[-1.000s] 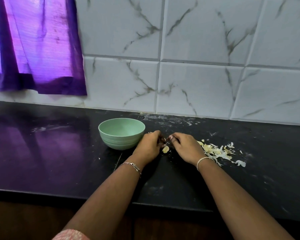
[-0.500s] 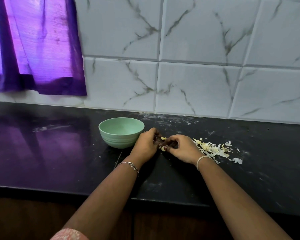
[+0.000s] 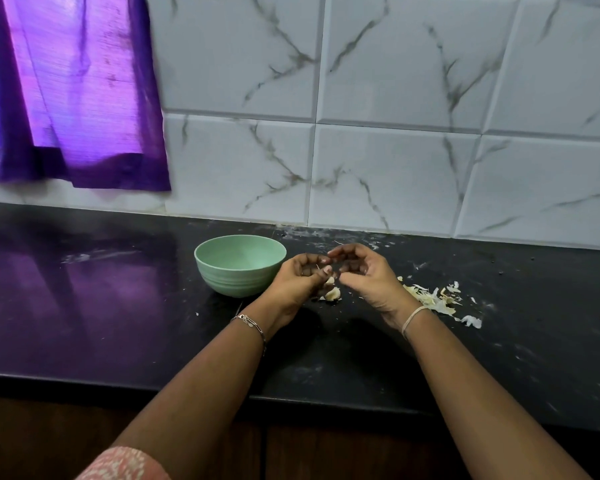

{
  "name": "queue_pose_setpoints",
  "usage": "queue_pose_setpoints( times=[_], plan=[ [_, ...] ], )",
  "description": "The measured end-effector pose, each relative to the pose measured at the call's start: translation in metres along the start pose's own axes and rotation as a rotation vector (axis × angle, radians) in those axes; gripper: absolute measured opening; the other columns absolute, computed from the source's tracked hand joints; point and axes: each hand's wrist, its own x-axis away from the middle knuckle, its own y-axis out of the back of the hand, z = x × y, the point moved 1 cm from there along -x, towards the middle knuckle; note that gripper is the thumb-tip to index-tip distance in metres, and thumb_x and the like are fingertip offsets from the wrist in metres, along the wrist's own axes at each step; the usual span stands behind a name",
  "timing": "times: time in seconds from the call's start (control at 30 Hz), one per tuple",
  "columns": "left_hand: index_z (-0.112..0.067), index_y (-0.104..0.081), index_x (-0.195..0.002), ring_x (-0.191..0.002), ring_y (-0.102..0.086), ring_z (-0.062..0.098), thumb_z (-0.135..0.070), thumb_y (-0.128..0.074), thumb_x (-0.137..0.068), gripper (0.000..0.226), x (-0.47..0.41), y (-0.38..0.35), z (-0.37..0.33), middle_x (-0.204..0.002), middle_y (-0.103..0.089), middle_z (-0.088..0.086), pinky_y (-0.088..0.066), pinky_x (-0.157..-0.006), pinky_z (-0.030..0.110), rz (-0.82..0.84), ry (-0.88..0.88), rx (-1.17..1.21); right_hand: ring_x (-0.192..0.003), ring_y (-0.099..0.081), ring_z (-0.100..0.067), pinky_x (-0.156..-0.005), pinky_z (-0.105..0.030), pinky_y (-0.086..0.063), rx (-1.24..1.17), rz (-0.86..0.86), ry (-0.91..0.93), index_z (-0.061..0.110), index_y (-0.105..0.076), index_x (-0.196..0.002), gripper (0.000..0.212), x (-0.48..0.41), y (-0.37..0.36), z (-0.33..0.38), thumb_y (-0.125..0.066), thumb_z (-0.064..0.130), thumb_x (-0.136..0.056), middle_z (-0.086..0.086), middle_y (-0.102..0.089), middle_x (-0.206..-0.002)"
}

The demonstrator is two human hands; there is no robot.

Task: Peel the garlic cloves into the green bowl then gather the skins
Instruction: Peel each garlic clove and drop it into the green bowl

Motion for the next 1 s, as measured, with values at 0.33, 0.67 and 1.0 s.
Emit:
queue_pose_setpoints(
  times=[0.33,0.67,1.0],
  plan=[
    [-0.002,-0.054,-0.110,-0.060,-0.061,0.011,0.013,-0.052,-0.089,0.026,0.003,0.002,-0.009,-0.085,-0.063,0.014,-0.054,-0.056,0.016,0.082,0.200,0.229,-0.087,-0.069,-0.013,-0.079,-0.022,-0.055,-0.030,0.061,-0.028,-0.004,-0.070,-0.094,0.020,0.000,-0.002,-0.005,-0.077,0.003,-0.077,-0.004,-0.074,-0.090],
    [-0.010,-0.060,-0.103,-0.069,-0.061,0.010,-0.008,-0.055,-0.096,0.009,0.013,0.010,-0.013,-0.088,-0.068,0.003,-0.051,-0.068,0.025,0.004,0.173,0.135,-0.062,-0.058,-0.005,-0.053,-0.016,-0.044,0.038,-0.024,-0.170,0.009,-0.069,-0.086,0.003,0.007,0.009,-0.005,-0.072,0.008,-0.085,0.001,-0.070,-0.072],
    [-0.016,-0.059,-0.094,-0.089,-0.059,0.015,-0.004,-0.049,-0.099,0.016,0.026,0.022,-0.006,-0.094,-0.066,0.005,-0.048,-0.087,0.028,0.078,0.002,-0.504,-0.052,-0.061,-0.007,-0.052,-0.017,-0.051,0.354,0.295,-0.419,-0.001,-0.067,-0.085,0.003,0.018,0.025,0.011,-0.068,-0.003,-0.086,-0.010,-0.068,-0.069]
  ],
)
